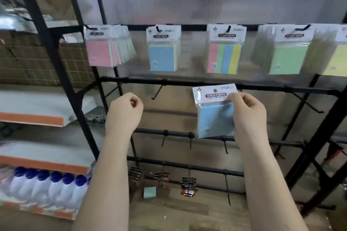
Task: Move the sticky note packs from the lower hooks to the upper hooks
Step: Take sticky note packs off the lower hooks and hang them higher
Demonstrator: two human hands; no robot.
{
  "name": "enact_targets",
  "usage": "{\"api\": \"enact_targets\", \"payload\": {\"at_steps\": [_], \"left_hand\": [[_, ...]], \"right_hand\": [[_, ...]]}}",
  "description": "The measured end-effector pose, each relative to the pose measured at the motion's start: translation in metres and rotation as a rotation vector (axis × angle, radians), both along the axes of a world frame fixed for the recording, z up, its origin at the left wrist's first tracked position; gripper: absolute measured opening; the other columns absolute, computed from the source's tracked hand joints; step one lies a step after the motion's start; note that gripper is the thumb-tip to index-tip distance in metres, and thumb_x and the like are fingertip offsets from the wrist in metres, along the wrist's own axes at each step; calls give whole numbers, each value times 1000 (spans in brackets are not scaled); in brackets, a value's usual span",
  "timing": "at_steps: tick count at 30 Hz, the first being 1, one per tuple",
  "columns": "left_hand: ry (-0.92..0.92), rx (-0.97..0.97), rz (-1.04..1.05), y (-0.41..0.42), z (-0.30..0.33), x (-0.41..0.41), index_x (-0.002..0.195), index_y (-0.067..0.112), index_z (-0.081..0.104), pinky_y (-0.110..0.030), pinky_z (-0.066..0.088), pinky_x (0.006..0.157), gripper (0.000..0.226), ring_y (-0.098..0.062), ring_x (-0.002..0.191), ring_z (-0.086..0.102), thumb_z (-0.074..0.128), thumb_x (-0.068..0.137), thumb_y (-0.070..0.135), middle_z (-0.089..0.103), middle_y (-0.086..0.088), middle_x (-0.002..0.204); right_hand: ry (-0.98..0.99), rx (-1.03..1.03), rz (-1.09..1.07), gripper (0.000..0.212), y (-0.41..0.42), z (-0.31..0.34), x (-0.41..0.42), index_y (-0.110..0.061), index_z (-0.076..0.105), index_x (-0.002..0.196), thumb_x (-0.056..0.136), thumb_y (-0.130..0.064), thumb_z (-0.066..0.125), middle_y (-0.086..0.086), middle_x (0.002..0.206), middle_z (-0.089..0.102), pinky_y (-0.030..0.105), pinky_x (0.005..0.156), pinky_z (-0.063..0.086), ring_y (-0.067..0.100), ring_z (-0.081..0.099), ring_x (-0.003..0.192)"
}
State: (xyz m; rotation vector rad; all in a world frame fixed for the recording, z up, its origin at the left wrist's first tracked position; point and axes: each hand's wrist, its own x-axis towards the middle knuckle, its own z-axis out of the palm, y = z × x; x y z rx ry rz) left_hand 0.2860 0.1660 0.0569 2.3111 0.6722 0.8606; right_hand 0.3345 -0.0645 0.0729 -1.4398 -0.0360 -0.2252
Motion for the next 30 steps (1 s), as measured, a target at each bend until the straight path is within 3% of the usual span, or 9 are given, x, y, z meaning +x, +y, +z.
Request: {"api": "enact_targets", "payload": {"at_steps": [3,7,10,17,20,25,30], "left_hand": [[29,-6,22,17,-2,-7,87,19,61,-28,40,64,13,-17,76,56,50,92,20,59,5,78],[27,-9,56,36,-3,-11,87,18,61,-25,39,57,13,-17,75,56,50,93,20,58,6,76],[30,7,98,51,-3,-10,90,18,61,-19,33,53,11,-14,74,52,50,94,19,56,7,76],[10,17,146,83,0,7,96,18,61,-22,35,62,10,-14,80,54,51,94,20,60,2,87],[22,13,171,91,5,18,95,21,62,-19,31,55,12,-12,79,53,49,94,22,60,4,86],[18,-11,175,105,1,35,93,21,64,-24,39,66,13,-13,79,58,51,92,23,63,4,83],[21,-31,164,111,2,48,92,24,60,-22,40,58,10,-13,75,59,50,93,24,62,5,80]], "right_hand": [[-47,-2,54,12,19,1,-2,-19,66,77,88,-21,62,-9,71,63,25,64,38,8,51,68],[-144,3,80,9,45,5,4,-22,67,78,87,-20,68,-12,69,65,6,51,36,-7,50,56],[-178,22,89,12,68,12,15,-22,65,74,84,-24,70,-8,68,63,7,49,34,-3,48,55],[-318,55,122,15,127,52,53,-19,61,76,86,-25,68,-11,67,62,4,54,36,-8,48,54],[-371,26,86,14,148,69,72,-19,58,80,88,-26,66,-12,68,59,10,59,41,-5,50,58],[-414,12,47,12,168,84,95,-13,56,84,89,-22,63,-15,59,53,6,51,36,-9,47,47],[-408,11,-26,12,174,83,112,-12,56,83,87,-20,64,-16,49,45,7,50,35,-5,40,42]]}}
